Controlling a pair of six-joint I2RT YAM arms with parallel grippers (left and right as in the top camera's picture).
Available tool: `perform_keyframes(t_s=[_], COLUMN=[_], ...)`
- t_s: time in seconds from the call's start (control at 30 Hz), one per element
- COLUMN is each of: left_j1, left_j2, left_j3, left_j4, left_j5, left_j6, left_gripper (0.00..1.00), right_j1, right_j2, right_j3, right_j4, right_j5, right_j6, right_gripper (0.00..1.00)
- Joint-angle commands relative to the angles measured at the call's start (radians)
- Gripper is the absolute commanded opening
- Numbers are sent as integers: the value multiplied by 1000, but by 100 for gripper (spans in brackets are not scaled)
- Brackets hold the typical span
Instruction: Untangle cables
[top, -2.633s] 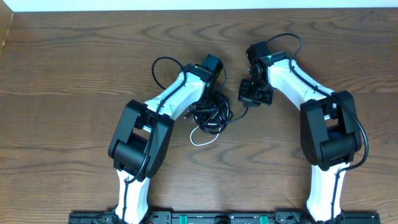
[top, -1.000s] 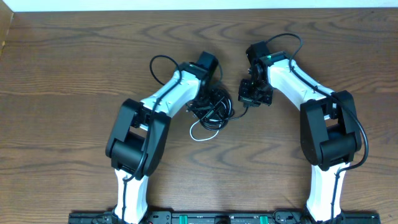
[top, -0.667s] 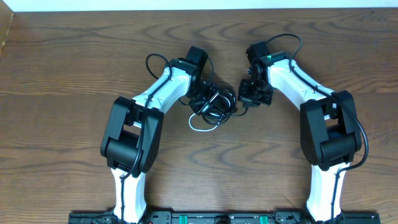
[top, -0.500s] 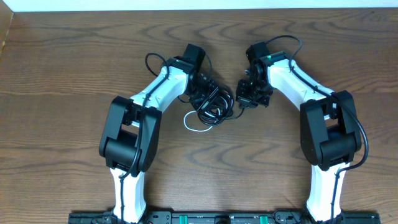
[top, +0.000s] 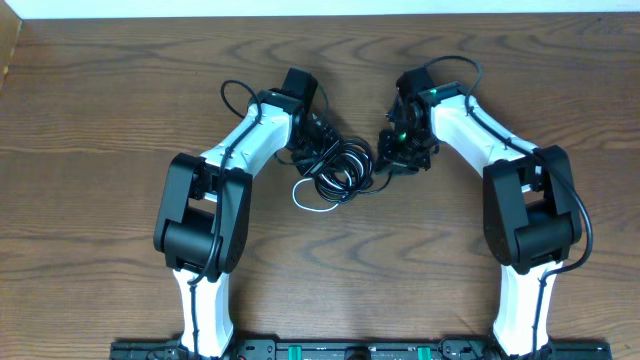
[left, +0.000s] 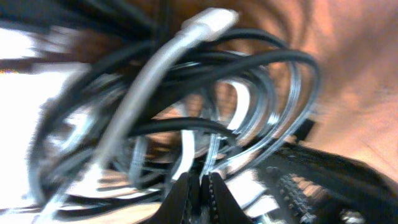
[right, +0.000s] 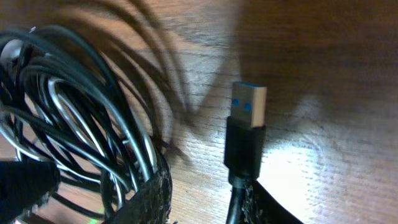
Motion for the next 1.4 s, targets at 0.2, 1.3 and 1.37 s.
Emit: perform_keyframes(t_s=[0.2, 1.3, 1.37], left_j1=[3, 25, 49], left_j2=[13, 13, 13], left_j3=[-8, 18, 18], left_j4=[-229, -137, -143], left_j5=[-461, -641, -639], left_j6=[223, 414, 393], left_gripper=[8, 8, 8], right_j1=[-24, 224, 250], right_j2=[6, 7, 7], right_j3=[47, 85, 82], right_j4=[-50, 172, 155], right_j5=[-190, -115, -69], right_j6=[-352, -270, -237], right_gripper=[22, 8, 7])
